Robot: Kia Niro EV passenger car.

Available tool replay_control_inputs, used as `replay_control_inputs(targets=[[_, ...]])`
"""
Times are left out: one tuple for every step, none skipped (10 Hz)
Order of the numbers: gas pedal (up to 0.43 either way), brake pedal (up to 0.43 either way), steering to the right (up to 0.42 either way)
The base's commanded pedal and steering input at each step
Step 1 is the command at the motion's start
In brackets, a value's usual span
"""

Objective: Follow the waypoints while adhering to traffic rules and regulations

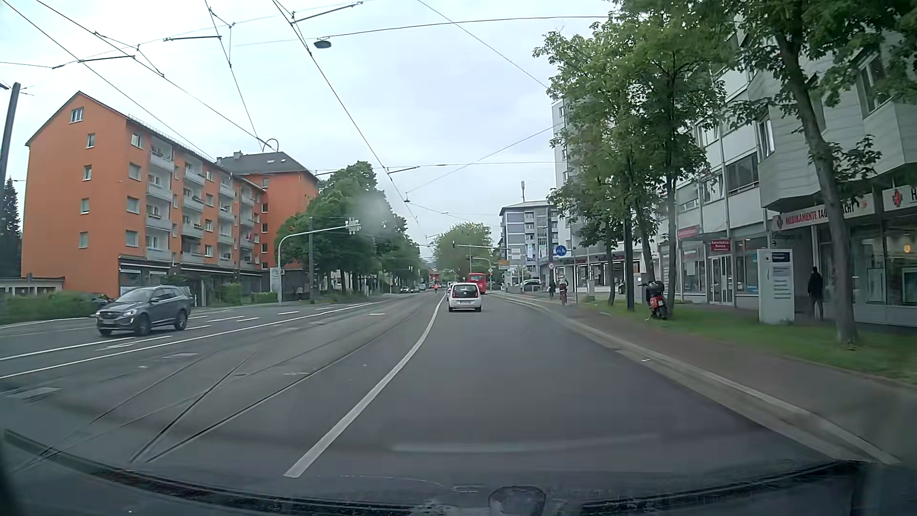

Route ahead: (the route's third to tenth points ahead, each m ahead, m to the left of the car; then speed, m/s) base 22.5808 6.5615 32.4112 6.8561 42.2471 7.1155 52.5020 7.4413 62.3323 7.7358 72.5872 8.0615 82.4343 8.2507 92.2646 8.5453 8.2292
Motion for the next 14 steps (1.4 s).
replay_control_inputs(targets=[[0.13,0.0,-0.004],[0.13,0.0,-0.004],[0.13,0.0,-0.004],[0.13,0.0,-0.004],[0.13,0.0,-0.004],[0.13,0.0,-0.004],[0.13,0.0,-0.004],[0.13,0.0,-0.004],[0.13,0.0,-0.004],[0.13,0.0,-0.004],[0.13,0.0,-0.004],[0.13,0.0,-0.004],[0.13,0.0,-0.004],[0.13,0.0,-0.004]])
